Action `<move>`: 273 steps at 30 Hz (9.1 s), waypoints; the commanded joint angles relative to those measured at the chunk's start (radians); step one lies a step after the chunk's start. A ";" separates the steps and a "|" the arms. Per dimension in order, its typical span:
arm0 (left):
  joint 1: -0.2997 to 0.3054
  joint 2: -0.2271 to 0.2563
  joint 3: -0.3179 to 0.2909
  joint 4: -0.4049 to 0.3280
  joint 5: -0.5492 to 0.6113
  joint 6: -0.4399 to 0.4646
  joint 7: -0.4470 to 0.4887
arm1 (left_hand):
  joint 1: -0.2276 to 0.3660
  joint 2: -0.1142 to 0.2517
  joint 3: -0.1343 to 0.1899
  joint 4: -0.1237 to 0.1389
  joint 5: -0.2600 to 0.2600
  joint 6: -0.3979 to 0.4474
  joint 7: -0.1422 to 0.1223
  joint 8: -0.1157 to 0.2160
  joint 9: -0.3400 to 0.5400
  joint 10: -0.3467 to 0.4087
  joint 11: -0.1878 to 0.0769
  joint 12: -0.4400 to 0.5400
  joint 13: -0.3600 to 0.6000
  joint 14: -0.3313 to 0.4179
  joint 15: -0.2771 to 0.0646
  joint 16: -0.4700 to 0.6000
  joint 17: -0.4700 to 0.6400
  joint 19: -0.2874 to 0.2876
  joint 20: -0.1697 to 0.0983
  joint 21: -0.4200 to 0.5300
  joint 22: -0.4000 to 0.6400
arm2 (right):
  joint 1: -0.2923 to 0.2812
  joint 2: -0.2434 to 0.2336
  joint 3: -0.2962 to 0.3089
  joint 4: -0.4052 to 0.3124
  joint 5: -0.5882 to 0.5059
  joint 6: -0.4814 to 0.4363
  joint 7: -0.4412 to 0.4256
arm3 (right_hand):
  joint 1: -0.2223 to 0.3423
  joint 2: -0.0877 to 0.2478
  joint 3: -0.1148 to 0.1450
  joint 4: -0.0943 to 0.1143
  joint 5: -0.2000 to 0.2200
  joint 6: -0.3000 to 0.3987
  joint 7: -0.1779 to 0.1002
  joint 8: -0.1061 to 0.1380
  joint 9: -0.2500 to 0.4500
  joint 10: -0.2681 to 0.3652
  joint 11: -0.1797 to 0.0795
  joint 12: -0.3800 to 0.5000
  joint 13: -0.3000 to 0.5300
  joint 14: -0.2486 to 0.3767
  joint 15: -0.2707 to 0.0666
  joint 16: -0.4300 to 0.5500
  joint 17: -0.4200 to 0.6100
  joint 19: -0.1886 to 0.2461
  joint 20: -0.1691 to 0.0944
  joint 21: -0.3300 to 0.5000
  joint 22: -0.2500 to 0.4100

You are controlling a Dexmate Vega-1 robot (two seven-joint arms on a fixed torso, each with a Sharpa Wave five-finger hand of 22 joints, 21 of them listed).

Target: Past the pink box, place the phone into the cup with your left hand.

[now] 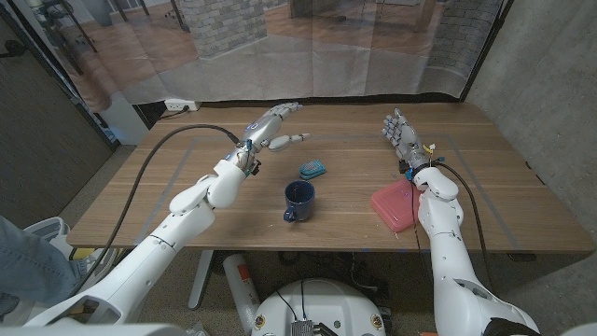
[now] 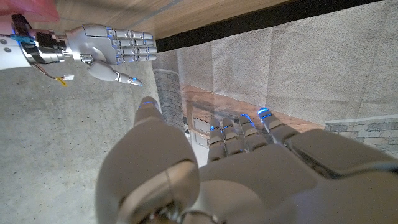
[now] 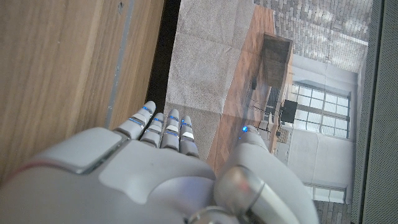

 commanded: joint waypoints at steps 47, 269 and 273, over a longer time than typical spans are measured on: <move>-0.041 0.068 0.126 -0.109 0.127 0.169 -0.191 | 0.045 -0.025 -0.014 -0.027 0.010 0.017 -0.034 -0.014 0.006 -0.010 -0.021 -0.011 0.007 0.012 -0.003 0.001 0.008 0.056 0.126 0.007 0.001 | -0.027 -0.006 0.002 -0.064 0.006 -0.026 0.000 | -0.003 0.009 -0.002 -0.006 0.005 0.010 -0.006 0.010 0.004 0.004 -0.001 0.002 0.003 0.011 0.006 0.007 0.003 0.005 -0.014 0.008 0.005; -0.217 -0.042 0.329 0.071 0.183 0.337 -0.430 | 0.587 0.127 0.185 -0.048 -0.225 0.382 -0.035 0.061 0.038 0.319 -0.064 0.048 0.075 0.393 -0.029 0.062 0.067 0.681 0.133 0.081 0.000 | 0.039 -0.002 0.051 0.067 0.043 0.037 0.004 | -0.013 0.014 -0.010 -0.021 0.004 0.014 -0.021 0.010 0.005 0.013 0.000 0.004 0.004 0.019 0.008 0.008 0.004 0.002 -0.004 0.008 0.006; -0.219 -0.044 0.334 0.077 0.187 0.336 -0.420 | 0.598 0.135 0.194 -0.053 -0.223 0.378 -0.027 0.058 0.039 0.314 -0.061 0.045 0.077 0.395 -0.028 0.062 0.069 0.694 0.130 0.084 0.001 | 0.039 -0.002 0.053 0.070 0.043 0.038 0.005 | -0.014 0.014 -0.011 -0.021 0.004 0.014 -0.022 0.010 0.005 0.013 0.000 0.004 0.004 0.020 0.008 0.008 0.004 0.003 -0.002 0.008 0.006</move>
